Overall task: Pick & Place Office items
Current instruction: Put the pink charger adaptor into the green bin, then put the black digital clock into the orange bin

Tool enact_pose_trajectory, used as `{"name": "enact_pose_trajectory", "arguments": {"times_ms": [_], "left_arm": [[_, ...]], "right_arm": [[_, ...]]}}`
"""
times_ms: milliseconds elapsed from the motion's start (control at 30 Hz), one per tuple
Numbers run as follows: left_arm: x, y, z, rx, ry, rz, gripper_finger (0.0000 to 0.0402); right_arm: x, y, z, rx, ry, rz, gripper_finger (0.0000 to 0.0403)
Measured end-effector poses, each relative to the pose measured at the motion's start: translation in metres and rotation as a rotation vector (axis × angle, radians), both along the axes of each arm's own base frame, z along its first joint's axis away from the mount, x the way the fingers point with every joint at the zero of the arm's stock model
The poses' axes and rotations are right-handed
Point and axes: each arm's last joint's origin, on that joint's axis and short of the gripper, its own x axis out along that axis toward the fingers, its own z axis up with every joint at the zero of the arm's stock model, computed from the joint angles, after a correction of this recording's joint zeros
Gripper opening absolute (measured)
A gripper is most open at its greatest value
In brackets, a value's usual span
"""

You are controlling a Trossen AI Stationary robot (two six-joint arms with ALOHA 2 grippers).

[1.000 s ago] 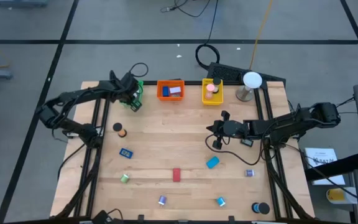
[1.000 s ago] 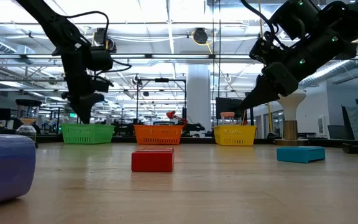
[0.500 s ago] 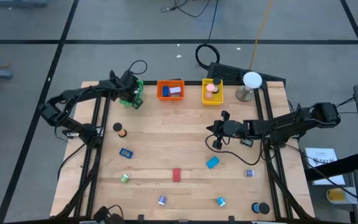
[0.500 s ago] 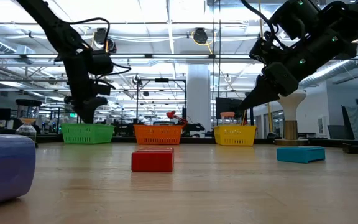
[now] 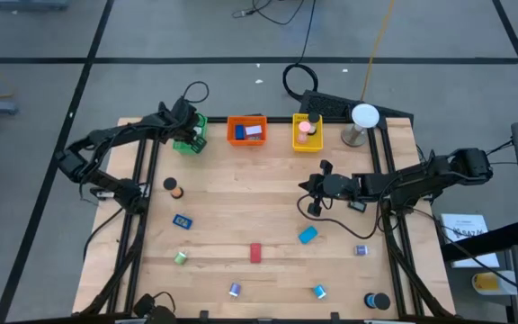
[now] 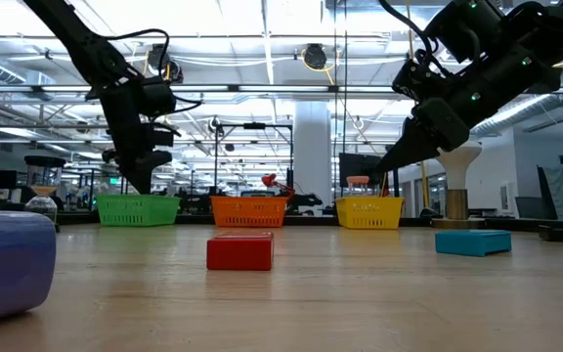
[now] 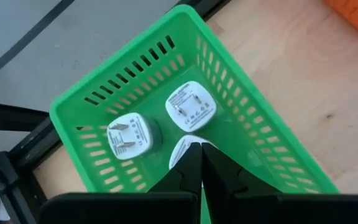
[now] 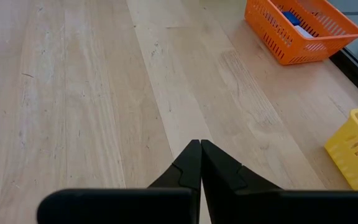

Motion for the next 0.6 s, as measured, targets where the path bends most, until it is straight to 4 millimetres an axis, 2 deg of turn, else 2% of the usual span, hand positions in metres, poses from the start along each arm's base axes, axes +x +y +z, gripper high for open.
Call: {"name": "enact_pose_trajectory", "arguments": {"times_ms": [200,400,500,600], "left_arm": [[0.001,-0.013,0.017,0.027,-0.029,-0.018,0.0016],[0.02,-0.048,0.039,0.099,-0.156,-0.119,0.0016],[0.036,-0.071,0.038,0.166,-0.277,-0.225,0.0016],[0.051,-0.095,0.028,0.213,-0.423,-0.347,0.0016]], "right_arm": [[0.0,0.0,0.0,0.0,0.0,0.0,0.0],[0.0,0.0,0.0,0.0,0.004,0.0,0.0],[0.0,0.0,0.0,0.0,0.006,0.0,0.0],[0.0,0.0,0.0,0.003,0.004,-0.002,0.0]]}}
